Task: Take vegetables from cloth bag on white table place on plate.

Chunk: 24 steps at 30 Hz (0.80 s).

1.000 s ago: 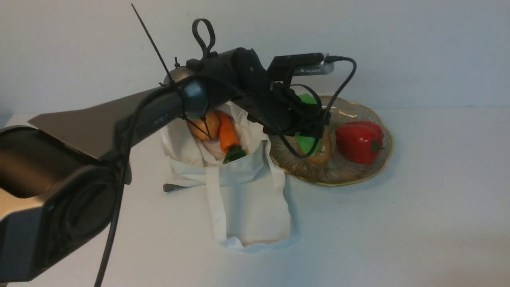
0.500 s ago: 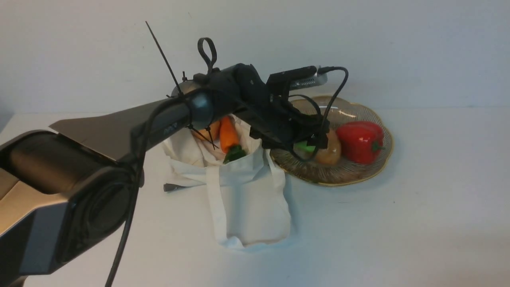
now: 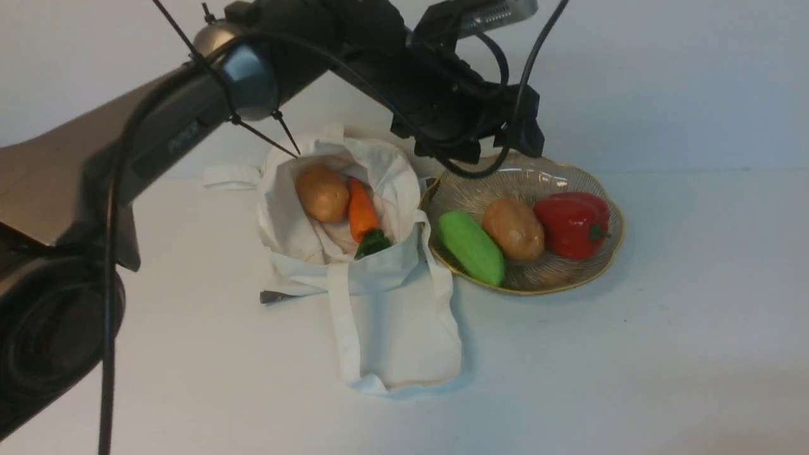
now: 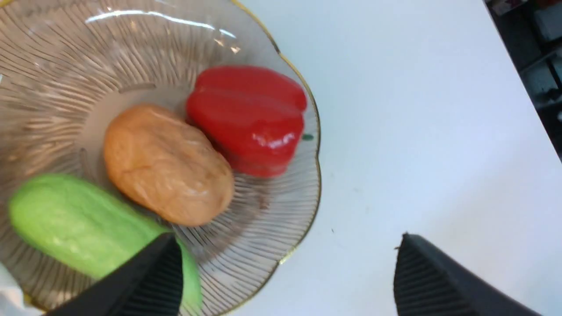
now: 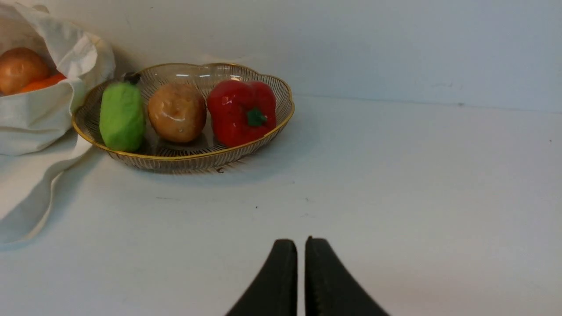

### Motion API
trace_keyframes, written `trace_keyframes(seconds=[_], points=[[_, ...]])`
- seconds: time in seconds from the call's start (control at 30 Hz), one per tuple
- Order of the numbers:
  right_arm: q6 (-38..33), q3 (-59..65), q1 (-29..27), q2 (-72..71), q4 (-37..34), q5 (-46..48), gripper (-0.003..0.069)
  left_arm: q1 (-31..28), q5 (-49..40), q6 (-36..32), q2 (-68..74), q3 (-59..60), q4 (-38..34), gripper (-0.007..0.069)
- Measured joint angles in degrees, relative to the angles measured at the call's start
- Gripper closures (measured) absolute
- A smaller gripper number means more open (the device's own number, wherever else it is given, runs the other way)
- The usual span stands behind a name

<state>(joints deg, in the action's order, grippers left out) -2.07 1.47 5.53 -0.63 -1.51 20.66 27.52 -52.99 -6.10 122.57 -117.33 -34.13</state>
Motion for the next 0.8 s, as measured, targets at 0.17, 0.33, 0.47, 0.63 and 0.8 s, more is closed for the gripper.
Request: trace_keyframes(seconds=[0.17,0.33,0.47,0.63,0.8], points=[[0.0,0.0,0.0,0.0,0.0,0.0,0.0637,-0.34,-6.25,0.04,-0.31,0.1,0.27,0.0077],[0.0,0.0,0.0,0.0,0.0,0.0,0.0637,-0.42,-9.99,-2.07,-3.8,0.16,0.6,0.0291],[0.0,0.0,0.0,0.0,0.0,0.0,0.0637,0.37,-16.05,-8.59,-12.48,0.16,0.83,0.0574],[0.0,0.0,0.0,0.0,0.0,0.0,0.0637,0.7,-17.84,-11.52,-21.0,1.47,3.75,0.0627],[0.0,0.0,0.0,0.0,0.0,0.0,0.0637,0.7,-18.24,-11.39,-34.83,13.74,16.22,0.0629]])
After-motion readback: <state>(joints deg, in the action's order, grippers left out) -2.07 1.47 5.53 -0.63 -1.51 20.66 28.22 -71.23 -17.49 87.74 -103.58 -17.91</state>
